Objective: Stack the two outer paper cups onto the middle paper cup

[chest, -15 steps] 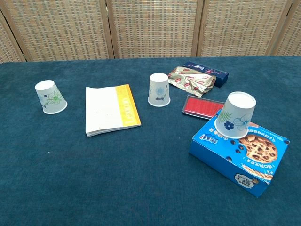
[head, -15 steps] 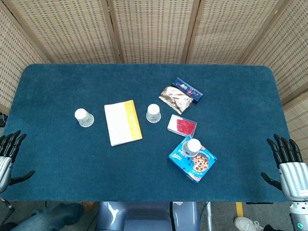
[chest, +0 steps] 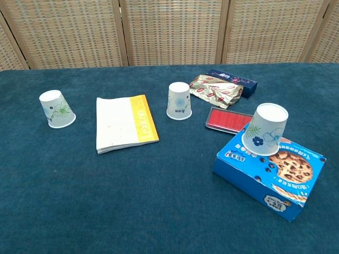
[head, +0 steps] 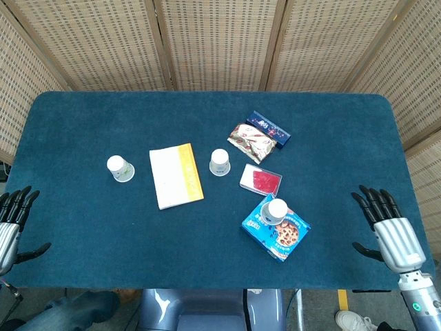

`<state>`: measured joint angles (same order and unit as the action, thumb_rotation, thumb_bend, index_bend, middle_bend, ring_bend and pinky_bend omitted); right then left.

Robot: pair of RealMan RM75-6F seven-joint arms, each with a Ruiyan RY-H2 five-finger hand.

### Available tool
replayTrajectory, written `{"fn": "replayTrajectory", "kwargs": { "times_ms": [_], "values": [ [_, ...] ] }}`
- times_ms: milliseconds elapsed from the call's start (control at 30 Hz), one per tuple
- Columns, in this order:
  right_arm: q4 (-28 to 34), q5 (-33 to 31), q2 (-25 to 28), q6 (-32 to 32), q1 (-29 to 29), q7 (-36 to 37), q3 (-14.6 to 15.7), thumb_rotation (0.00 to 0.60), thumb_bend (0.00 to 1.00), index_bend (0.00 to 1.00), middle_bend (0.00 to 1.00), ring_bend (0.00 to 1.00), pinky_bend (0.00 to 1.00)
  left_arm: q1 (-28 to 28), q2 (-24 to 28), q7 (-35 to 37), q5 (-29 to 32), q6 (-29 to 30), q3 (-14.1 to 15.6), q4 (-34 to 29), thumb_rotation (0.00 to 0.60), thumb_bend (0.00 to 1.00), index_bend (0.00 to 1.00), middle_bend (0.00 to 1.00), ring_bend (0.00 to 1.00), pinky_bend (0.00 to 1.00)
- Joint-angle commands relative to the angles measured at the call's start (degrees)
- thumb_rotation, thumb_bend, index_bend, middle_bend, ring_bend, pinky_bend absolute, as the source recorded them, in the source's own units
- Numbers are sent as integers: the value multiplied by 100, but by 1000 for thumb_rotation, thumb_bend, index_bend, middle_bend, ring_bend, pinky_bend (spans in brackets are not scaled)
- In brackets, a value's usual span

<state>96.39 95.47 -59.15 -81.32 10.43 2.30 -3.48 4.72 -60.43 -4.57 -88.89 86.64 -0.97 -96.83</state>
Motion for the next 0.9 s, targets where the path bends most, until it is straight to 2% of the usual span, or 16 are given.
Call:
{"fn": "replayTrajectory", "kwargs": {
  "times_ms": [33,133,300,400,700,900],
  "values": [
    [549,69,358,820,646,288,-134,600,1,133,158,89,67,23,-26,-104,92,-55,-39,-31,600,0,0,0,0,0],
    [780,12,380,1254,979,421,-213,600,36,192,206,141,97,40,-66,-207,187,-103,-71,-39,600,0,0,0,0,0],
    [939,-136,316,1766,1301,356,-252,600,127,214,227,166,110,60,-99,-281,260,-156,-91,-39,600,0,0,0,0,0],
    [941,-469,28,2378,1668,69,-314,600,158,220,235,174,110,108,-129,-324,418,-296,-127,-25,600,0,0,0,0,0],
    [881,-1285,-392,2867,2113,-493,-555,600,239,241,270,199,143,105,-161,-395,422,-282,-123,-30,600,0,0,0,0,0],
    [904,-1914,-482,3084,2354,-817,-696,600,276,271,314,246,211,118,-188,-443,457,-312,-126,-19,600,0,0,0,0,0]
  ]
}}
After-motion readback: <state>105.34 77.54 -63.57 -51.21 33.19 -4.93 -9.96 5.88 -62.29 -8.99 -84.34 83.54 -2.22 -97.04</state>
